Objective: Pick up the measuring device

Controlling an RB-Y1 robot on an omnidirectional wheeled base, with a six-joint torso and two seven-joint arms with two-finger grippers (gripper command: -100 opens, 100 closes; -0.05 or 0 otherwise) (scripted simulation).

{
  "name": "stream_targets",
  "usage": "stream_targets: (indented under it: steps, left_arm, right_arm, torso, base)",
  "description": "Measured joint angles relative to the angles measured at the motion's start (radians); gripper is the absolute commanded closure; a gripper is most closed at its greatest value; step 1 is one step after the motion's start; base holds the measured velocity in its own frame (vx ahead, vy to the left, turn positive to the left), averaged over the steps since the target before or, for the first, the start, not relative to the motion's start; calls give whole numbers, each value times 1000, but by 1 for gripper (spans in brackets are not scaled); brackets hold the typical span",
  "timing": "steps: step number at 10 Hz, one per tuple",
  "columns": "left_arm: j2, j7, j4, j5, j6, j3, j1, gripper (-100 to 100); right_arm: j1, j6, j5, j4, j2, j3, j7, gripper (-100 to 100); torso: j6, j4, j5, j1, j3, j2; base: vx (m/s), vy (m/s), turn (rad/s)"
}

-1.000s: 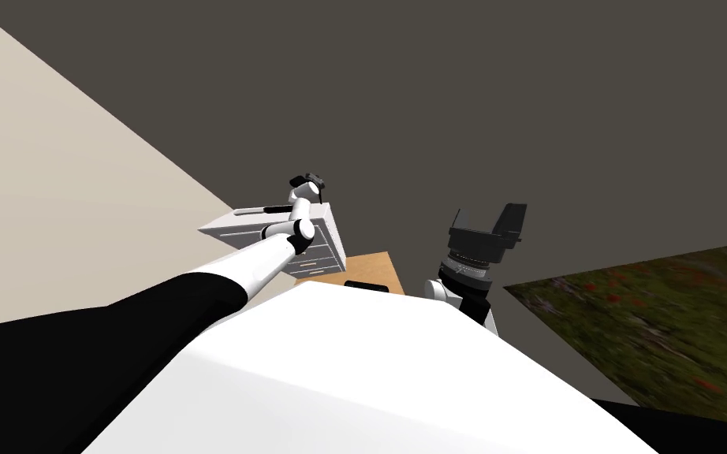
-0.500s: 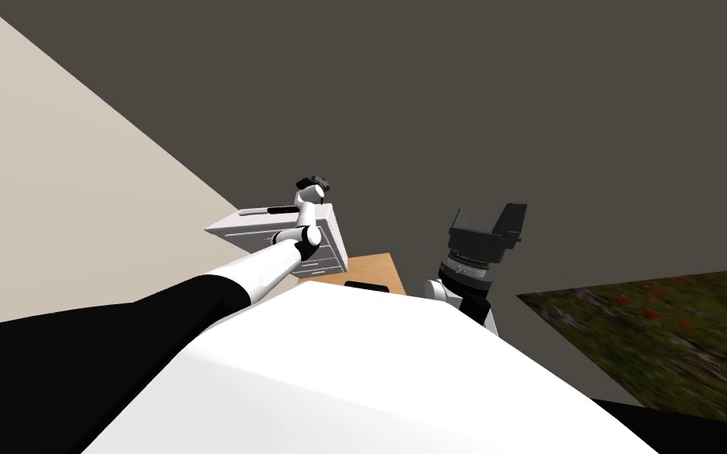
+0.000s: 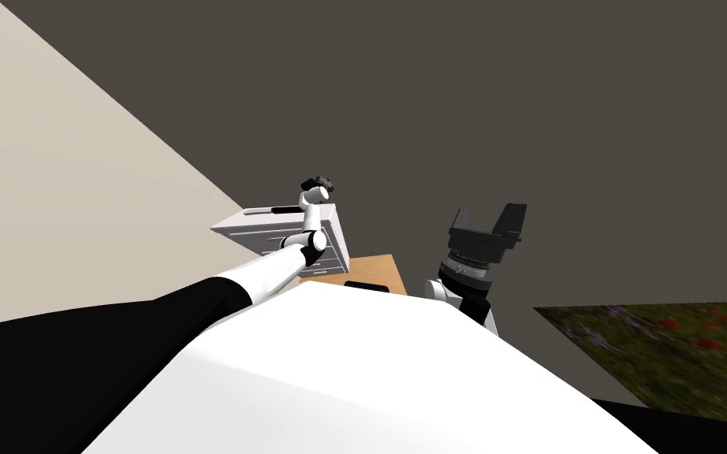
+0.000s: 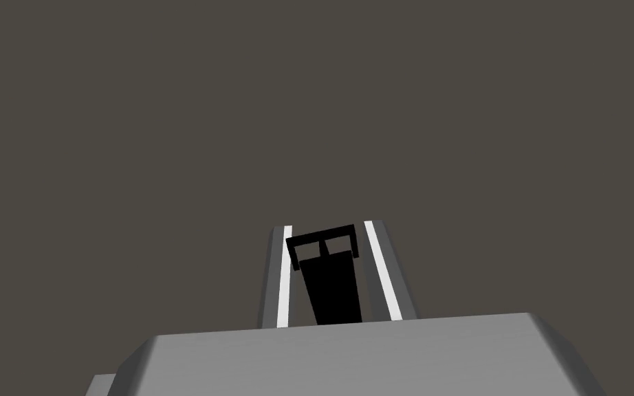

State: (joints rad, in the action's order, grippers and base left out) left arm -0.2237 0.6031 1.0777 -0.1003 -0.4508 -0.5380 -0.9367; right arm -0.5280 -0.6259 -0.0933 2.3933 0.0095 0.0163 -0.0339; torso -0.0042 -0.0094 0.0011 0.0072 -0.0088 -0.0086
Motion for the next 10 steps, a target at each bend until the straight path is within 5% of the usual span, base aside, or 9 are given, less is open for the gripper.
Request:
stream_targets:
  steps: [9,10]
  left_arm:
    - [169,63,275,118,-123,19,88,100]
    - [169,63,278,119,-124,20,87,0]
  right_arm:
    - [0,0,0,0,0,0,0,0]
    - [0,0,0,0,0,0,0,0]
  torso:
    - [0,0,2,3,0,0]
    - [0,0,3,2,0,0]
  base:
    - [29,23,52]
    - [0,0,0]
